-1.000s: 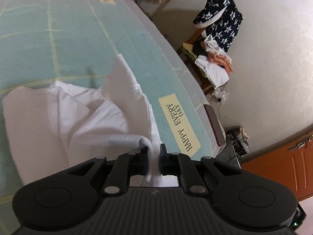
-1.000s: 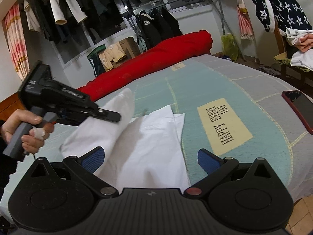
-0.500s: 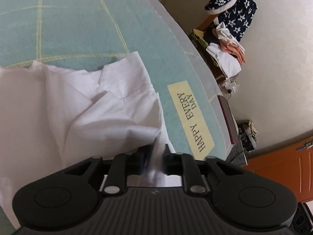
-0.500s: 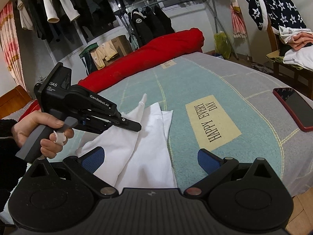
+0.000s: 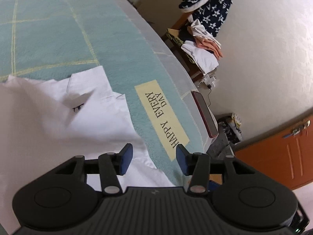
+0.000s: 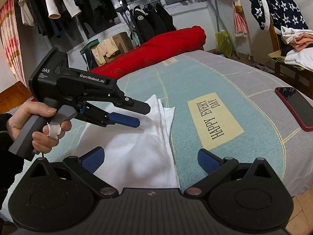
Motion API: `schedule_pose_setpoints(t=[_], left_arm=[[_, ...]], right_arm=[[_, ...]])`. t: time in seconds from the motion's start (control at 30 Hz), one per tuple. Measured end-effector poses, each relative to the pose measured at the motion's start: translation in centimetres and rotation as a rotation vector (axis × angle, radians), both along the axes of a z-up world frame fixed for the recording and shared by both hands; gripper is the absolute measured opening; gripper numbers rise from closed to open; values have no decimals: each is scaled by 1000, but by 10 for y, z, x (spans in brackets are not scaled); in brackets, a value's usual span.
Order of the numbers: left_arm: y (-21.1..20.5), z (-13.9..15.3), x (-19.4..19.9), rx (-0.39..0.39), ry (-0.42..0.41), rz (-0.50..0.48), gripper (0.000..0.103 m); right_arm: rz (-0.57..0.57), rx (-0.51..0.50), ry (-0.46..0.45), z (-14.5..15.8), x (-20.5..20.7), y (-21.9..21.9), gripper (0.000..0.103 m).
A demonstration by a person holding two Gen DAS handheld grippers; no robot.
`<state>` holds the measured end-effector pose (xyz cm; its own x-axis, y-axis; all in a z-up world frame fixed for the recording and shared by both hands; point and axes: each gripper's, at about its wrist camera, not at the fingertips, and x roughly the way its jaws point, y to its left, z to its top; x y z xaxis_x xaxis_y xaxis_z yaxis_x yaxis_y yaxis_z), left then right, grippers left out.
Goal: Fold clothes
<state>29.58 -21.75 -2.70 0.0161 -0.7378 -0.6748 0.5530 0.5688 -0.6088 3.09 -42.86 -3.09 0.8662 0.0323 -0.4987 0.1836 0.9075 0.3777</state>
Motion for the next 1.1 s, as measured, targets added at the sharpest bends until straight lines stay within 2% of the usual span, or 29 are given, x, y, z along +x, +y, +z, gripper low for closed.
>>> schedule_pose_setpoints(t=[0.1,0.2,0.43,0.57,0.77,0.87,1.0,1.1], left_arm=[[8,10,-4,-4,-56,-6,49],[25,21,-13,14,-150,-15,55],[64,21,-57,149,-364,-62,57],[81,20,-107,198,-523,-152,58],[92,9,-186,282,-800,-383,62],[90,-2,-203,366,-918,-428,61],[87,-16,-216,459,-1063,-465,61],[85,-24,-221,525,-1160,-474,58]], right_arm=[[-1,-3,0,1,-1,0,103],[-4,5,-3,1,-1,-2,103],[15,42,6,-3,3,-1,103],[29,98,6,-2,-1,-7,103],[-33,184,-7,-2,-11,-28,103],[-22,158,-12,-1,-11,-25,103],[43,72,3,2,-8,-8,103],[103,78,12,-2,-7,2,103]])
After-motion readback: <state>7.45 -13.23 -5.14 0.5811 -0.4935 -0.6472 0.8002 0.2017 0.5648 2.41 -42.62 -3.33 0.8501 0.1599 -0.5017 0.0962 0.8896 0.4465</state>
